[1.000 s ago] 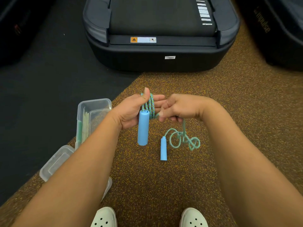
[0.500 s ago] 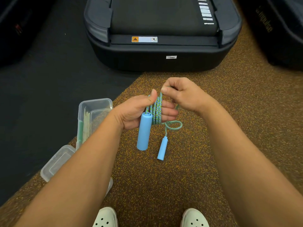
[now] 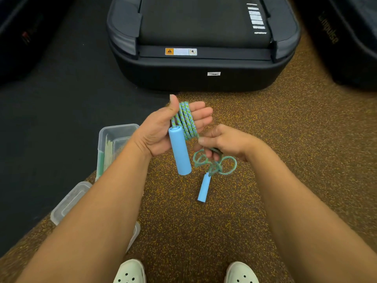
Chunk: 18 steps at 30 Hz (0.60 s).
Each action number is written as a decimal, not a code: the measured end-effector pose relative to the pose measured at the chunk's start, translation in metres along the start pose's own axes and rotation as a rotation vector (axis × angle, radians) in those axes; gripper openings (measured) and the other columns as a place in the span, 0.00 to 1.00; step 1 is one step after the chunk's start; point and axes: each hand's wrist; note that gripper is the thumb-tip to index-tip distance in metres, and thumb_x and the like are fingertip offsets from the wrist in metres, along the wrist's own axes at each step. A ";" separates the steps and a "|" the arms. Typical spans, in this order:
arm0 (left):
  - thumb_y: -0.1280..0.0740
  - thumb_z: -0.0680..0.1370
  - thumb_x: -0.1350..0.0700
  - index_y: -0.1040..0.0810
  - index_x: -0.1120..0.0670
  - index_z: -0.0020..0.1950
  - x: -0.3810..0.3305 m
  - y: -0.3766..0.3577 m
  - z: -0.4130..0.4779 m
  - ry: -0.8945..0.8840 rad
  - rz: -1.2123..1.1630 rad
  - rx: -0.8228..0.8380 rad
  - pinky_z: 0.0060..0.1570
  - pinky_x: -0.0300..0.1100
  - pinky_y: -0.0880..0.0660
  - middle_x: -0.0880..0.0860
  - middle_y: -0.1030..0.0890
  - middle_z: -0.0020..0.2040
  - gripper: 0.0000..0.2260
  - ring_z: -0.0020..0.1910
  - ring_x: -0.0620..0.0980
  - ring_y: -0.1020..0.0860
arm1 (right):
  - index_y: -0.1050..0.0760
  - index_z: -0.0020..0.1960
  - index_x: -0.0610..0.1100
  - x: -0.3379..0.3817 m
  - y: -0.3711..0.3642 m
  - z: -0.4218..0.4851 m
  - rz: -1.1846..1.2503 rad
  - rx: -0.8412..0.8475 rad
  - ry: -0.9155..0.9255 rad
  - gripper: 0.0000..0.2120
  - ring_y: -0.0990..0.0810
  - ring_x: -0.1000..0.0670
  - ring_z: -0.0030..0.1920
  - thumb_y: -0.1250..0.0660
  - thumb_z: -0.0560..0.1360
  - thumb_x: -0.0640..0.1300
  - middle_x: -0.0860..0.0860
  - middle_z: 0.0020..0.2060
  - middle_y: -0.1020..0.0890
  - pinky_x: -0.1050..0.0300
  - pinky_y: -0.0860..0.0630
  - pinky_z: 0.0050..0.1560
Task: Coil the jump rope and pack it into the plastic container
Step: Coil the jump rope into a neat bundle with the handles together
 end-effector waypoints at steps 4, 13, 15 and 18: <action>0.52 0.80 0.42 0.30 0.61 0.66 0.001 0.005 0.001 0.005 0.050 -0.082 0.66 0.50 0.31 0.60 0.23 0.64 0.27 0.65 0.57 0.26 | 0.19 0.50 0.37 0.013 0.004 -0.007 -0.124 0.122 -0.057 0.12 0.28 0.51 0.26 0.38 0.79 0.44 0.48 0.27 0.23 0.60 0.29 0.30; 0.51 0.81 0.46 0.30 0.65 0.65 0.002 -0.005 -0.003 0.135 0.150 -0.135 0.58 0.44 0.24 0.60 0.19 0.57 0.25 0.56 0.53 0.19 | 0.19 0.45 0.37 0.049 0.016 -0.027 -0.337 0.096 -0.041 0.09 0.31 0.50 0.30 0.35 0.77 0.43 0.48 0.27 0.28 0.62 0.32 0.30; 0.47 0.79 0.45 0.28 0.64 0.63 0.001 -0.005 -0.004 0.175 0.228 -0.116 0.53 0.44 0.22 0.59 0.17 0.54 0.25 0.52 0.53 0.18 | 0.20 0.44 0.38 0.055 0.019 -0.030 -0.353 0.064 -0.005 0.07 0.31 0.53 0.29 0.35 0.76 0.40 0.54 0.24 0.26 0.62 0.34 0.30; 0.46 0.80 0.47 0.25 0.64 0.58 0.001 -0.008 -0.006 0.225 0.292 -0.117 0.45 0.42 0.20 0.57 0.16 0.46 0.22 0.43 0.51 0.17 | 0.20 0.44 0.40 0.059 0.022 -0.032 -0.391 0.011 0.037 0.07 0.31 0.60 0.23 0.36 0.77 0.40 0.62 0.21 0.24 0.62 0.35 0.30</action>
Point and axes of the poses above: each hand's wrist, its own z-axis towards the middle knuckle, its own y-axis out of the back of the hand, x = y × z
